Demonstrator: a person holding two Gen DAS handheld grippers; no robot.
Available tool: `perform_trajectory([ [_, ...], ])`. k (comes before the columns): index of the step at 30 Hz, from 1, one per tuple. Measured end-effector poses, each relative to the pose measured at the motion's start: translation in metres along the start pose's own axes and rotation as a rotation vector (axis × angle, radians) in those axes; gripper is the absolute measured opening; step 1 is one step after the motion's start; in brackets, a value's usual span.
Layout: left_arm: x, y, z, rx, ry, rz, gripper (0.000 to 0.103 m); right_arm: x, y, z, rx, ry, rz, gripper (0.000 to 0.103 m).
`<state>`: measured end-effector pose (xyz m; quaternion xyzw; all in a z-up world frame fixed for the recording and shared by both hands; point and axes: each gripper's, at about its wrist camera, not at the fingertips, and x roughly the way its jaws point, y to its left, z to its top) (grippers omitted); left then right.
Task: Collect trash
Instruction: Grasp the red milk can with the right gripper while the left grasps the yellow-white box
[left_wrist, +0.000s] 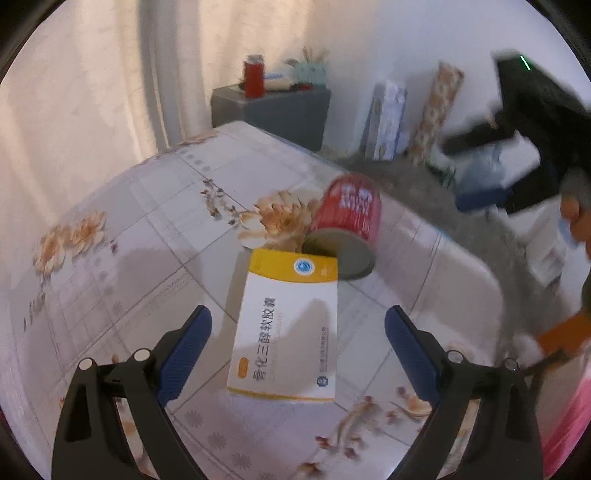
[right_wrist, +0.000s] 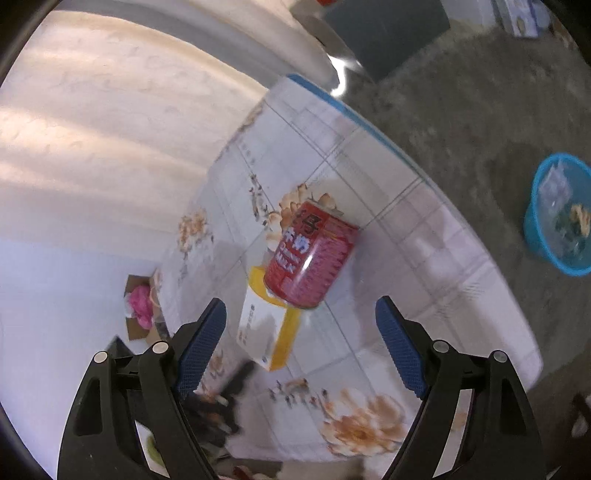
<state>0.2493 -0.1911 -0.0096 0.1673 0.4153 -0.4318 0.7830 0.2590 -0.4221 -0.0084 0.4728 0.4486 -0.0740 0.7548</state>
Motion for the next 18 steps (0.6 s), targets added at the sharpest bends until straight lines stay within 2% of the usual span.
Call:
perform_trajectory([
  [4,0.023,0.004,0.001,-0.007,0.061,-0.005,0.093,0.031,0.004,0.012,0.066,0.03,-0.021,0.079],
  [8,0.04,0.006,0.002,-0.006,0.118,0.027,0.093,0.062,0.002,0.025,0.135,0.062,-0.06,0.079],
  [13,0.054,0.013,0.002,-0.022,0.128,0.073,0.093,0.082,0.005,0.031,0.145,0.072,-0.141,0.079],
  [16,0.058,0.02,0.0,-0.054,0.139,0.056,0.086,0.091,0.004,0.034,0.146,0.069,-0.153,0.078],
  [18,0.061,0.022,-0.002,-0.062,0.144,0.059,0.079,0.094,0.004,0.036,0.138,0.066,-0.167,0.071],
])
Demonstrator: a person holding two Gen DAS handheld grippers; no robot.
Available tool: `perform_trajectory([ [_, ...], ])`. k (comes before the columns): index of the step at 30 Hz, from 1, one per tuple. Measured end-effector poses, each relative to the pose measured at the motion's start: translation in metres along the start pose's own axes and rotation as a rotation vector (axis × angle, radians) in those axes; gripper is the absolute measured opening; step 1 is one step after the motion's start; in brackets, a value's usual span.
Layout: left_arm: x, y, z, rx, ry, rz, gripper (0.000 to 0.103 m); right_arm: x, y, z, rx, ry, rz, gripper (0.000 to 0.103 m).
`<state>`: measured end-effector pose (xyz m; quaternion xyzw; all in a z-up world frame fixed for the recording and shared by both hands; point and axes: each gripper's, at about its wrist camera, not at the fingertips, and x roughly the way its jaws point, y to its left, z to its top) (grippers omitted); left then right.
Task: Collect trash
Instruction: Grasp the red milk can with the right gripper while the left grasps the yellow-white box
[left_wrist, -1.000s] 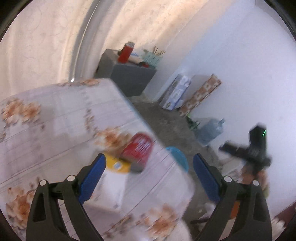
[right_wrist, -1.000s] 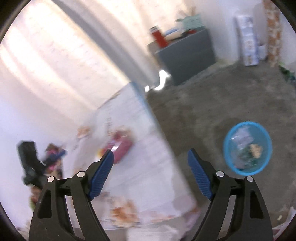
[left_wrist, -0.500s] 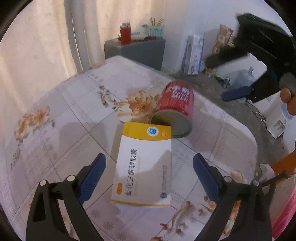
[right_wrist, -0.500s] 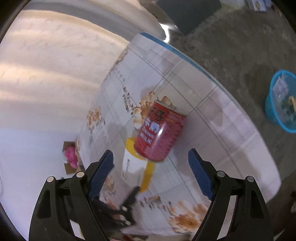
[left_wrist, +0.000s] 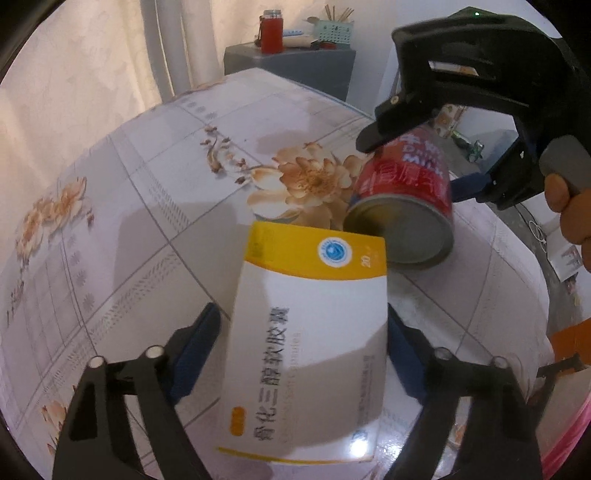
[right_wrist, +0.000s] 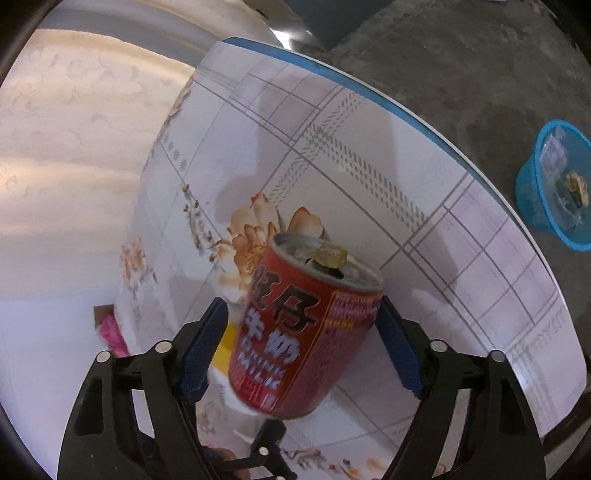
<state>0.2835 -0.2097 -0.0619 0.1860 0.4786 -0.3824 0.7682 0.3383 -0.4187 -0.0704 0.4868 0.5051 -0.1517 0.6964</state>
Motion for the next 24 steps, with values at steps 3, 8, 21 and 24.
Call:
perform_trajectory([
  [3,-0.001,0.0,-0.001,0.01,-0.016,0.021,0.071,0.006,0.001,0.001,-0.011,-0.007,0.0,0.07],
  [8,-0.007,0.013,-0.007,-0.054,-0.007,0.016,0.071,0.004,0.01,-0.006,-0.101,-0.034,-0.032,0.068],
  [21,-0.074,0.067,-0.107,-0.361,-0.072,0.077,0.071,0.018,0.06,-0.113,-0.676,0.004,-0.166,0.067],
  [24,-0.089,0.067,-0.133,-0.406,-0.087,0.086,0.071,0.025,0.066,-0.149,-0.809,-0.007,-0.222,0.067],
])
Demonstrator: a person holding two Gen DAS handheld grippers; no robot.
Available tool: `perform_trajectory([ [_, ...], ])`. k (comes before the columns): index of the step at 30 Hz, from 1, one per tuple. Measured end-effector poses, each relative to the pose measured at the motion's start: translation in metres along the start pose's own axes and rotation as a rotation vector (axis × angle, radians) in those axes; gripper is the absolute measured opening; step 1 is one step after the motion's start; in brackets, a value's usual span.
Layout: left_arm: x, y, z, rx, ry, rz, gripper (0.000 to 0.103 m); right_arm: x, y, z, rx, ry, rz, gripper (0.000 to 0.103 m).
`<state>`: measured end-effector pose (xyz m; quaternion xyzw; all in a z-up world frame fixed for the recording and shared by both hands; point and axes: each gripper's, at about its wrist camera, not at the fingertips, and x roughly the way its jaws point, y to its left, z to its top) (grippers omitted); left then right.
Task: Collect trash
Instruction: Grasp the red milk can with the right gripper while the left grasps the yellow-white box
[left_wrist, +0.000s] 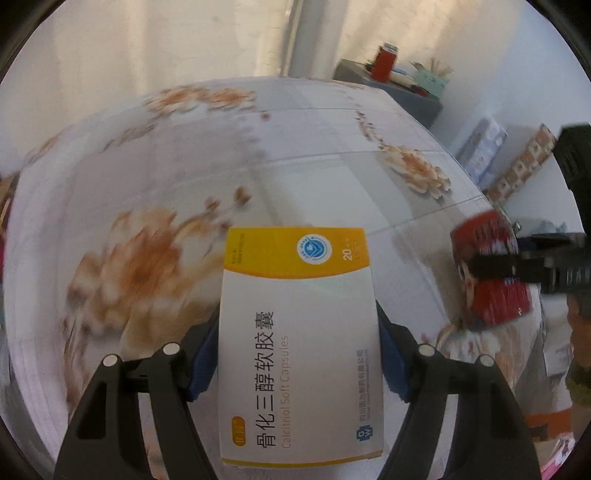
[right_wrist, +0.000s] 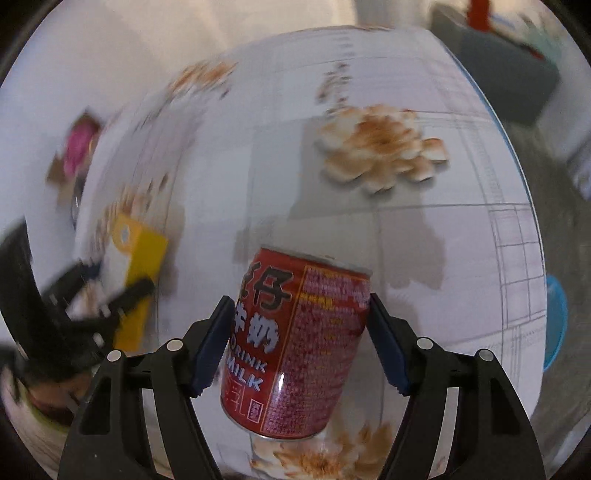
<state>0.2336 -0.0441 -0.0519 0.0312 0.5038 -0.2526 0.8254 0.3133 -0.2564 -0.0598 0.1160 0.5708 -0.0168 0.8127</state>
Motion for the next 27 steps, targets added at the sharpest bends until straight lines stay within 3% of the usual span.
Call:
perform_trajectory([
  [3,-0.007,0.01,-0.015,-0.053,0.0,-0.017,0.071,0.002,0.024,-0.016,-0.1,-0.008,-0.048,0.067],
  [8,-0.012,0.007,-0.026,-0.09,0.01,-0.026,0.071,0.007,0.037,-0.026,-0.15,-0.011,-0.084,0.067],
  [14,-0.013,0.007,-0.024,-0.046,-0.005,0.016,0.084,0.011,0.041,-0.026,-0.109,0.003,-0.065,0.067],
  [25,-0.004,-0.001,-0.032,0.028,-0.01,0.089,0.084,-0.007,0.033,-0.045,-0.054,0.0,-0.042,0.067],
  [27,-0.004,-0.003,-0.035,0.044,-0.019,0.106,0.08,-0.012,0.029,-0.049,-0.052,0.001,-0.041,0.067],
])
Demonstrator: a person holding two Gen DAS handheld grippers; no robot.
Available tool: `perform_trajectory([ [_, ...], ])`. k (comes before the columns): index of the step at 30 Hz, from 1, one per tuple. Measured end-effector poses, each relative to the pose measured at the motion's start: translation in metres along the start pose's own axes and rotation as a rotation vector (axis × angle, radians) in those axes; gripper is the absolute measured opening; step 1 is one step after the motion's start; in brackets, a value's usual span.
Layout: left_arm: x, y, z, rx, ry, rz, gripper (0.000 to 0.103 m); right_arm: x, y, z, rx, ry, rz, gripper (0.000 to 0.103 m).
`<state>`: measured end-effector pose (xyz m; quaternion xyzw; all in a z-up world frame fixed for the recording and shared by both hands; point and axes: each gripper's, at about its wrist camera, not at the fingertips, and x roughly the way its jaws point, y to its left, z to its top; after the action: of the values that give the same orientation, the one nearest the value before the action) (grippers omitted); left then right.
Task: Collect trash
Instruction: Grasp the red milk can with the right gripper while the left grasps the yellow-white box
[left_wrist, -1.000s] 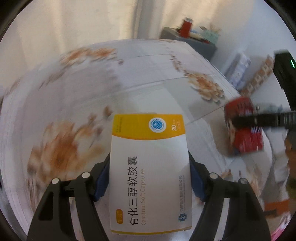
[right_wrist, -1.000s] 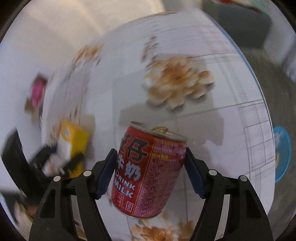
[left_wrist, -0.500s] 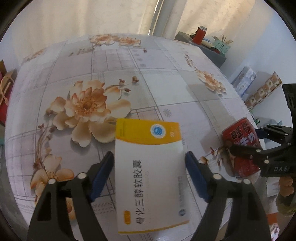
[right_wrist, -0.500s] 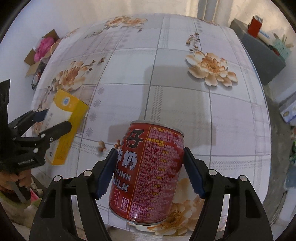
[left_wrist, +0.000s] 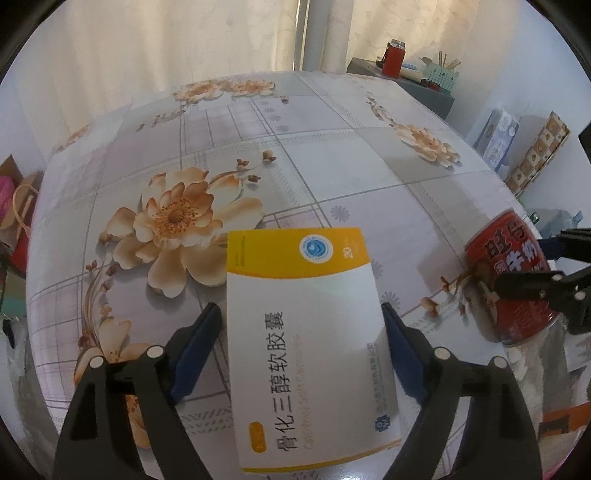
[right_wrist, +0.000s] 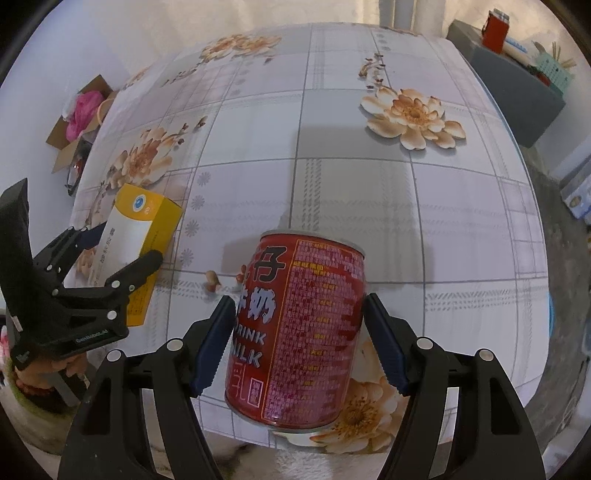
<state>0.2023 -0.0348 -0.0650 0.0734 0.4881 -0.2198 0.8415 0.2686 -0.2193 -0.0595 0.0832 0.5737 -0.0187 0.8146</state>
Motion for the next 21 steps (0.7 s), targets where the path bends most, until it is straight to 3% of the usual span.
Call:
perform_trajectory([
  [11,-0.0014,-0.0048,-0.0043,0.027,-0.014,0.043,0.071,0.0066,0.0027,-0.0006,0.012,-0.002,0.003,0.066],
  [21,-0.0023,-0.0088,-0.0065,0.041,-0.017,0.053,0.071,0.0055,0.0042,-0.006,-0.002,0.006,0.015,0.066],
])
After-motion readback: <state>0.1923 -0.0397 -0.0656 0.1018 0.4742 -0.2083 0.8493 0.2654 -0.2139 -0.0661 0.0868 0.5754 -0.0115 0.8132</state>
